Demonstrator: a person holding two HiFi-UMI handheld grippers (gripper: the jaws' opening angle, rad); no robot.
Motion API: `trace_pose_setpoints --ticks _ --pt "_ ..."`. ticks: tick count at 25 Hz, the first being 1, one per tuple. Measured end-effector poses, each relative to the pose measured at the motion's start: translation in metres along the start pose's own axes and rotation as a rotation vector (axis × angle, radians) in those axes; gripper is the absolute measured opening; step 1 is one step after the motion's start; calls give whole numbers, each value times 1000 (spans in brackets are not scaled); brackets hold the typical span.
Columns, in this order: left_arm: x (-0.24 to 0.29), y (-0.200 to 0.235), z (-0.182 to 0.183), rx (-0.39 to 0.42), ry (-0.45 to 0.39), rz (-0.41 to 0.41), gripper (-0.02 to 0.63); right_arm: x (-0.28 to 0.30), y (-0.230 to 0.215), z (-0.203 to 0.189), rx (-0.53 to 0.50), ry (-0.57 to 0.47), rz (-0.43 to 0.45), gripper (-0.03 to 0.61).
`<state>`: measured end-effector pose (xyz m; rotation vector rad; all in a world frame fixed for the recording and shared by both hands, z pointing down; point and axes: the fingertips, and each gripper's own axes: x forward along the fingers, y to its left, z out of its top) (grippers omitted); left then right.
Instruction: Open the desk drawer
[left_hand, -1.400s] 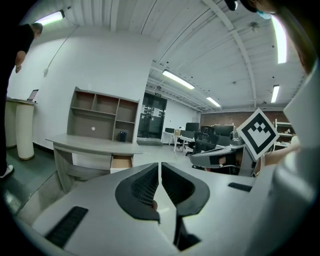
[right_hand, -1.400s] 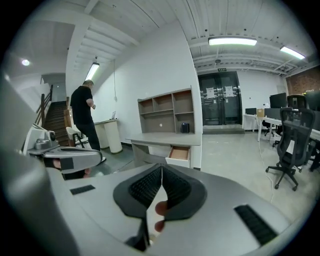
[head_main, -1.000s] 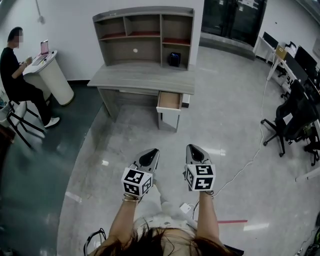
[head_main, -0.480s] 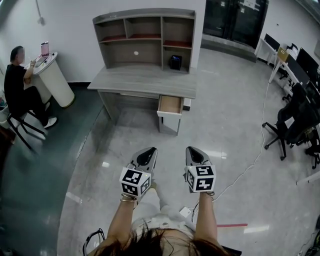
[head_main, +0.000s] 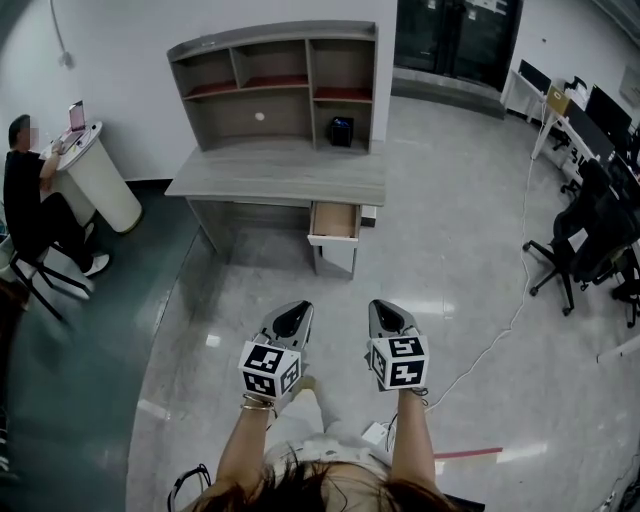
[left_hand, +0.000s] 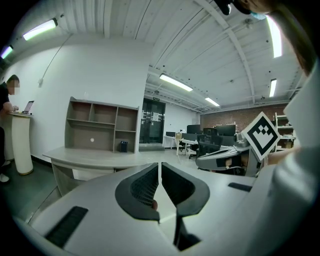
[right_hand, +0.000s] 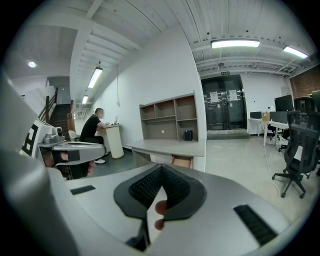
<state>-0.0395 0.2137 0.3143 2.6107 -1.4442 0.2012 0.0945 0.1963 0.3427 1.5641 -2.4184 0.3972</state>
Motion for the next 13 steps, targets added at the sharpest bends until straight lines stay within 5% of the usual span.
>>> trace_pose_setpoints --ticks 13 --pt "37 28 8 26 50 -50 26 53 5 19 22 8 60 20"
